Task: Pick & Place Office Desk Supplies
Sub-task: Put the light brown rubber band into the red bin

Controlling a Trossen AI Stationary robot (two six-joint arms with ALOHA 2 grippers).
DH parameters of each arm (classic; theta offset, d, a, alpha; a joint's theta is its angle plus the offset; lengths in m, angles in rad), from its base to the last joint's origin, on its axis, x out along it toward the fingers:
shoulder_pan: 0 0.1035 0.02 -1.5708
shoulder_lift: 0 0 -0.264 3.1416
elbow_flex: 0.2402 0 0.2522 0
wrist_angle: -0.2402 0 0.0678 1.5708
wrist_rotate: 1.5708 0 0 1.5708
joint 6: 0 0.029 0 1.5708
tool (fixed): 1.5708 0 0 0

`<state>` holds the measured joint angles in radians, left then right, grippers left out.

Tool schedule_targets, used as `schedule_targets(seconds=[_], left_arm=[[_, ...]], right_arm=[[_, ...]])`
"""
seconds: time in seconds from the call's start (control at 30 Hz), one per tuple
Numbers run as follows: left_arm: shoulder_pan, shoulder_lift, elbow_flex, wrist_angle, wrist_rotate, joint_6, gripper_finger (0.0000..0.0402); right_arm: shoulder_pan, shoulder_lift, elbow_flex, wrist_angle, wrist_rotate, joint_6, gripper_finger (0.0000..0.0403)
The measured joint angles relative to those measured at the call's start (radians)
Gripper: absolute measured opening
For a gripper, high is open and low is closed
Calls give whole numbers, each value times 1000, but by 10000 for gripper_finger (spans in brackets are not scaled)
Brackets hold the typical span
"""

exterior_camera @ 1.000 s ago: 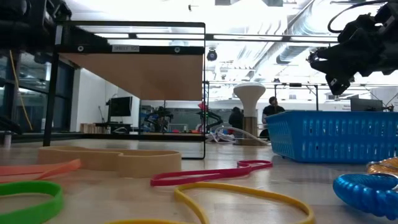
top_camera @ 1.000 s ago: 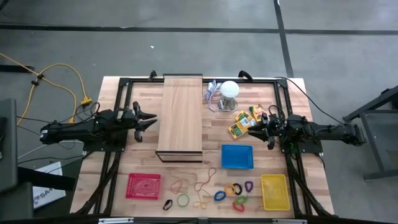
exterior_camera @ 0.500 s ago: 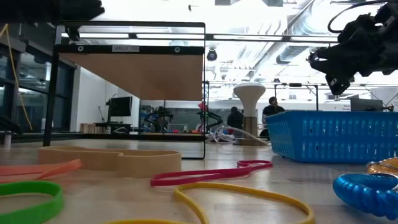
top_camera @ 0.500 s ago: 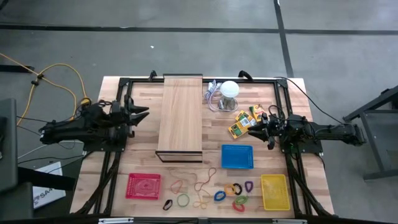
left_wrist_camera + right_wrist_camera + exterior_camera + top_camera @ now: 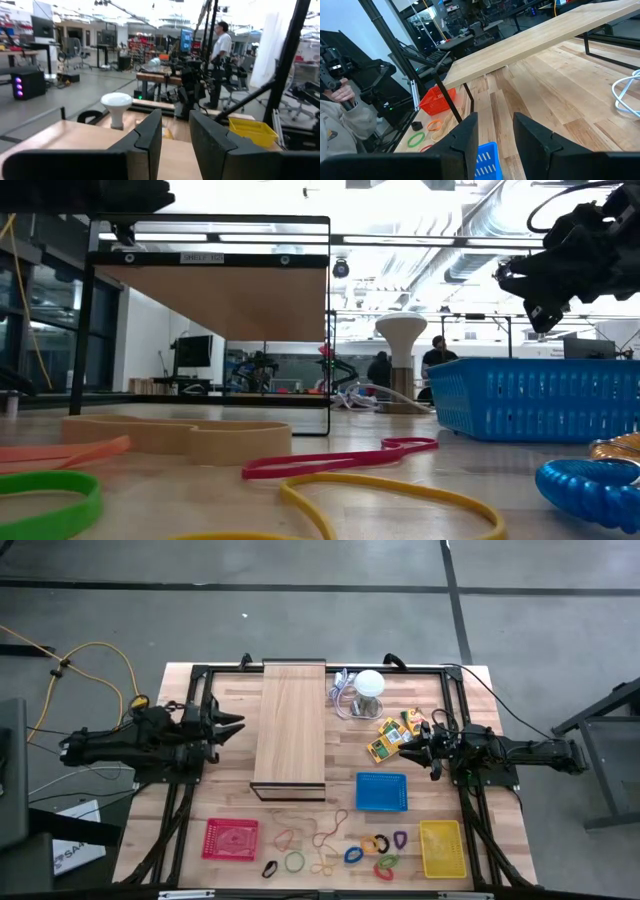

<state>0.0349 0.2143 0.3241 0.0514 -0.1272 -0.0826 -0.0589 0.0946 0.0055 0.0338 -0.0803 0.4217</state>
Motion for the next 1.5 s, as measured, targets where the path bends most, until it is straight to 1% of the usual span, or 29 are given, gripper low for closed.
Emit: schedule_targets(seconds=[0.27, 0.57, 0.83, 1.07, 1.23, 1.33, 1.5], left_arm=[[-115, 175, 0, 139, 0, 0, 93], [-284, 404, 1, 363, 0, 0, 93], [-398, 601, 6, 569, 0, 15, 93], [-464, 739, 90, 577, -1, 15, 93], [-493, 831, 168, 546, -1, 15, 93], [-498, 877, 223, 493, -1, 16, 93], [-498, 916, 320, 350, -2, 27, 93]], right_arm=[[0, 0, 0, 0, 0, 0, 111], [0, 0, 0, 0, 0, 0, 111], [0, 0, 0, 0, 0, 0, 111], [0, 0, 0, 0, 0, 0, 111], [0, 0, 0, 0, 0, 0, 111], [0, 0, 0, 0, 0, 0, 111], [0, 0, 0, 0, 0, 0, 111]])
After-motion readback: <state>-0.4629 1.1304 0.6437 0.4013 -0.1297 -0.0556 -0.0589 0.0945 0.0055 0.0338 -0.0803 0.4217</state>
